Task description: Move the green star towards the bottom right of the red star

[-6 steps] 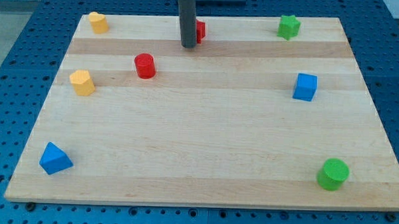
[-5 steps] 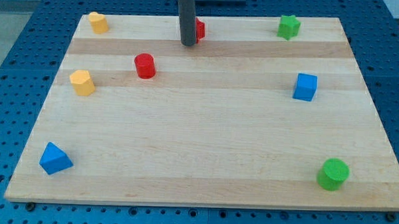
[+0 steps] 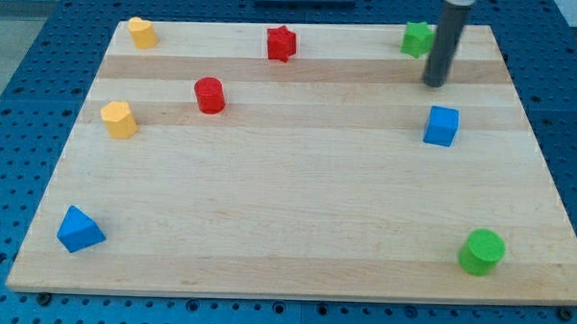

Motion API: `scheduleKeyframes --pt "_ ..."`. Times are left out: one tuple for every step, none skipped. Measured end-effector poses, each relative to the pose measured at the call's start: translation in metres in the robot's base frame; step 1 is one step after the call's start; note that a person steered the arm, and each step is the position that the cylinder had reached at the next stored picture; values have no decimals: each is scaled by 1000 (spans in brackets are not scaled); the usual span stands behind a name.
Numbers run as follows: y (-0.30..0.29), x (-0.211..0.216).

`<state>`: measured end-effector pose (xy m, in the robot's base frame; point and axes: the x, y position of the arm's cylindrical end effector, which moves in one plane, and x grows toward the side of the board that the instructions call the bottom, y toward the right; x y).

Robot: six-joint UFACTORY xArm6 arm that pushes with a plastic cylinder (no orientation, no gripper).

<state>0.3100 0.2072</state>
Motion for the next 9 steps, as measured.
scheduleKeyframes --pt "44 -30" --pt "79 -63" --pt "81 -97" --pt "66 -113" --pt "21 -106" --pt "-52 -64" --pt "-119 -9" --pt "-152 21" --pt "-112 26"
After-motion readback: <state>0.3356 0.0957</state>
